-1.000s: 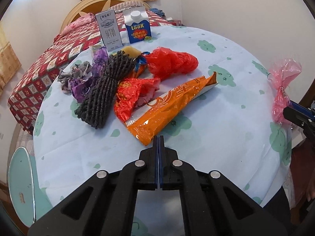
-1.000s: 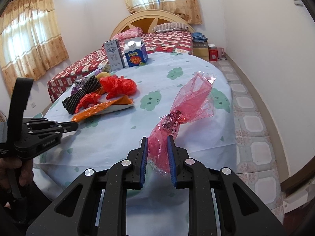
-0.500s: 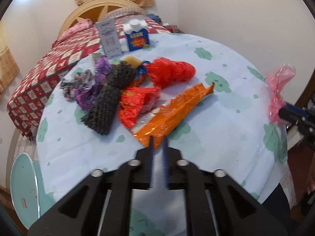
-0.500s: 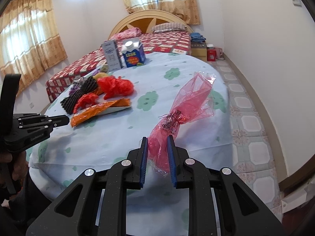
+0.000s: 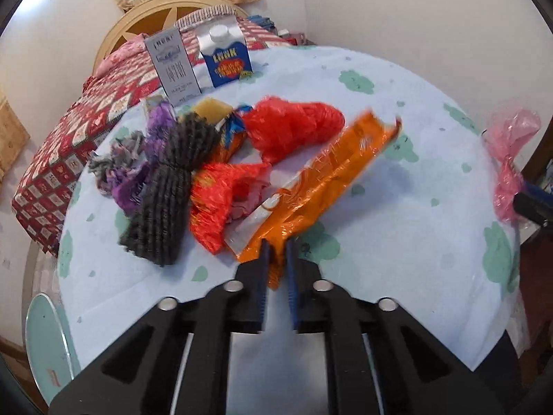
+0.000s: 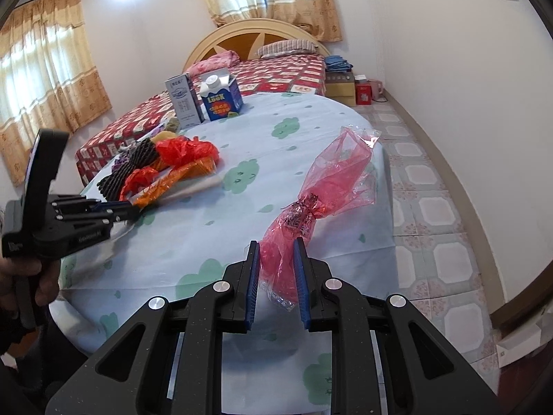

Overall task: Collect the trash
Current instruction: 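Close the left tool on the orange wrapper and carry it over the bucket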

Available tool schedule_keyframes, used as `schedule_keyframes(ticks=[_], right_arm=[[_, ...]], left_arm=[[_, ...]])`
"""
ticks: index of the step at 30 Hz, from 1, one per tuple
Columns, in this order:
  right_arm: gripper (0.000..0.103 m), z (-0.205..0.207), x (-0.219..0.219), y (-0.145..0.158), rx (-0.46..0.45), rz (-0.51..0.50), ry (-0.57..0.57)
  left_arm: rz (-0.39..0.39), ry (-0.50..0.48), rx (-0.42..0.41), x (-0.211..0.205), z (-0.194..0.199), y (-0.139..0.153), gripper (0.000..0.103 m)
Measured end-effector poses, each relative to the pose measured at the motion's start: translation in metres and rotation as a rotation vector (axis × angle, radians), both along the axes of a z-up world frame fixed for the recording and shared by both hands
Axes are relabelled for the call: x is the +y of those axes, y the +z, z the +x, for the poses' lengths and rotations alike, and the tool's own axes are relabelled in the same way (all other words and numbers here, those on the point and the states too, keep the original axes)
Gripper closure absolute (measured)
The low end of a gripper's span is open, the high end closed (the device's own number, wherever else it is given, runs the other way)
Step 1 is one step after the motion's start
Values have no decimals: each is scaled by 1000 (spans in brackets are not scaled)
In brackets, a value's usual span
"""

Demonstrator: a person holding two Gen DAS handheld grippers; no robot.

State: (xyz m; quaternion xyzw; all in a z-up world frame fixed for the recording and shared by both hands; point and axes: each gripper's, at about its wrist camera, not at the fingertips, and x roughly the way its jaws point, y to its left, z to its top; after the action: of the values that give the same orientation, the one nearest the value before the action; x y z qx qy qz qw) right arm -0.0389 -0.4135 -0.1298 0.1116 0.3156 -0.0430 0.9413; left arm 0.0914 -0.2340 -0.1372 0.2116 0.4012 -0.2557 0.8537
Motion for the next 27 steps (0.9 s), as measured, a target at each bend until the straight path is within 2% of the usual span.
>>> schedule_keyframes(ticks=[4,9,16,27], right_arm=[[83,1,10,9,-14,-11,26],[83,11,41,21,-25,-38,111],[83,41,99,31,-30,-83,251],[83,91,189,41,-35,-135,436]], left_arm=[[-45,12,-1,19,-9,19,98],[-104,87,10,66,-18,43,98],[-129,224,-11,138,-21,54,98],[-153,426,-21,236,-17,54,97]])
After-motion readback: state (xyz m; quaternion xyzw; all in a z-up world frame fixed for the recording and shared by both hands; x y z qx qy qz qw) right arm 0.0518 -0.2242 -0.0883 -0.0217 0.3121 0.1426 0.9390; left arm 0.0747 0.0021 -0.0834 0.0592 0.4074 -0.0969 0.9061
